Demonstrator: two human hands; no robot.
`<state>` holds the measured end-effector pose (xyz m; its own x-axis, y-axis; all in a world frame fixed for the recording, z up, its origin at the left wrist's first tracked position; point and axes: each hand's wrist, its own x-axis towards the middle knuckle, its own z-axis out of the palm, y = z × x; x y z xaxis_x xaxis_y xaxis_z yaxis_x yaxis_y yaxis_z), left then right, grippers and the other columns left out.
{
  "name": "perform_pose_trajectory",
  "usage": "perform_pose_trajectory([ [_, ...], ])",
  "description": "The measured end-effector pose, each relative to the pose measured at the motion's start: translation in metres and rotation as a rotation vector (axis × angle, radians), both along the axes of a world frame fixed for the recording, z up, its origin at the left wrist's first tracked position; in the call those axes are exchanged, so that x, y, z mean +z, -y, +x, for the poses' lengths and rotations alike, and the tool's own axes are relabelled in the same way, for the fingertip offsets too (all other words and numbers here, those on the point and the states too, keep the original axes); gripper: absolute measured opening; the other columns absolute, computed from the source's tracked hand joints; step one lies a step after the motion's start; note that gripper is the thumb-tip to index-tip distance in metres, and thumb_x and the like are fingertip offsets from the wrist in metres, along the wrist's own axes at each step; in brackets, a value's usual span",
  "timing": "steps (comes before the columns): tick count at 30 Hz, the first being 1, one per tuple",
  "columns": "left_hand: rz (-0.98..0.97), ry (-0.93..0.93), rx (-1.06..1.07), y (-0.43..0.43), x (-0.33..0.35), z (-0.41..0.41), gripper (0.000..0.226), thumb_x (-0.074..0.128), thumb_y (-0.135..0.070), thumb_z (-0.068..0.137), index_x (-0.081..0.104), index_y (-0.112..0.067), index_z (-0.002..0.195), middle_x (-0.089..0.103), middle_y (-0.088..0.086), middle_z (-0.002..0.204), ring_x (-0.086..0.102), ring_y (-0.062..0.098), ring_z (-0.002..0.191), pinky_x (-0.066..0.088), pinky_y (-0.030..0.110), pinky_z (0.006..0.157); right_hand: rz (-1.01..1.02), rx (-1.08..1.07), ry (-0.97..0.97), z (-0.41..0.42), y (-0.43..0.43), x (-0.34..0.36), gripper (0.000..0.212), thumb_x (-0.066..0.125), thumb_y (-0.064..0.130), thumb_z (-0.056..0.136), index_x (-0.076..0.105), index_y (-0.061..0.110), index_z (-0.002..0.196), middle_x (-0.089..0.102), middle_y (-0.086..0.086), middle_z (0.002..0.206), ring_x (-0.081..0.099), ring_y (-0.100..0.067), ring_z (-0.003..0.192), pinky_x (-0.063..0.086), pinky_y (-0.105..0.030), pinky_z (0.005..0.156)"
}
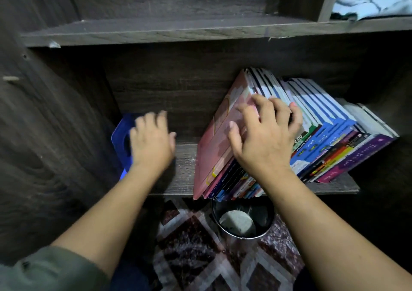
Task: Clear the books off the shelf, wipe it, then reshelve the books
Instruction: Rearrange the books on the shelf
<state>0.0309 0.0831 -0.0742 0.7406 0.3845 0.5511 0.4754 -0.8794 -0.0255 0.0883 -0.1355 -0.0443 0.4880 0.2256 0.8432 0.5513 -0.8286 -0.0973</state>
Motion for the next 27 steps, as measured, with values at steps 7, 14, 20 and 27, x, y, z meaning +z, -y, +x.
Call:
perform_pose_trajectory([
  [7,-0.018,0.102,-0.504,0.105,0.035,-0.006,0.056,0.040,-0.043,0.092,0.050,-0.009,0.136,0.056,0.012,0.121,0.054,0.032,0.104,0.049,0.044,0.082,0.135,-0.006,-0.075,0.008,0.058,0.016,0.033,0.042,0.034,0.095,0.064,0.018,0.115,0.060,-0.007,0.122,0.051,-0.030,0.115,0.035,-0.045,0.098],
  [14,-0.106,0.119,-0.666,0.159,0.058,0.016,0.055,0.043,-0.044,0.092,0.044,-0.022,0.142,0.048,0.015,0.132,0.054,0.035,0.106,0.053,0.044,0.080,0.065,0.160,-0.269,0.021,0.093,0.001,0.045,0.027,0.037,0.099,0.056,0.019,0.129,0.058,-0.001,0.125,0.047,-0.020,0.118,0.031,-0.041,0.102],
  [20,-0.078,0.119,-0.553,0.167,0.062,0.031,0.052,0.050,-0.059,0.086,0.056,-0.025,0.126,0.052,0.008,0.121,0.055,0.032,0.098,0.053,0.041,0.065,0.146,0.282,-0.331,0.022,0.097,0.001,0.042,0.031,0.030,0.097,0.057,0.016,0.127,0.061,0.000,0.122,0.049,-0.017,0.119,0.032,-0.049,0.108],
  [27,-0.033,0.137,-0.524,0.173,0.063,0.035,0.050,0.051,-0.054,0.080,0.057,-0.024,0.120,0.053,0.012,0.120,0.059,0.036,0.085,0.050,0.040,0.050,0.145,0.307,-0.354,0.024,0.099,0.002,0.043,0.029,0.031,0.097,0.058,0.018,0.127,0.061,0.002,0.122,0.050,-0.016,0.119,0.032,-0.052,0.107],
])
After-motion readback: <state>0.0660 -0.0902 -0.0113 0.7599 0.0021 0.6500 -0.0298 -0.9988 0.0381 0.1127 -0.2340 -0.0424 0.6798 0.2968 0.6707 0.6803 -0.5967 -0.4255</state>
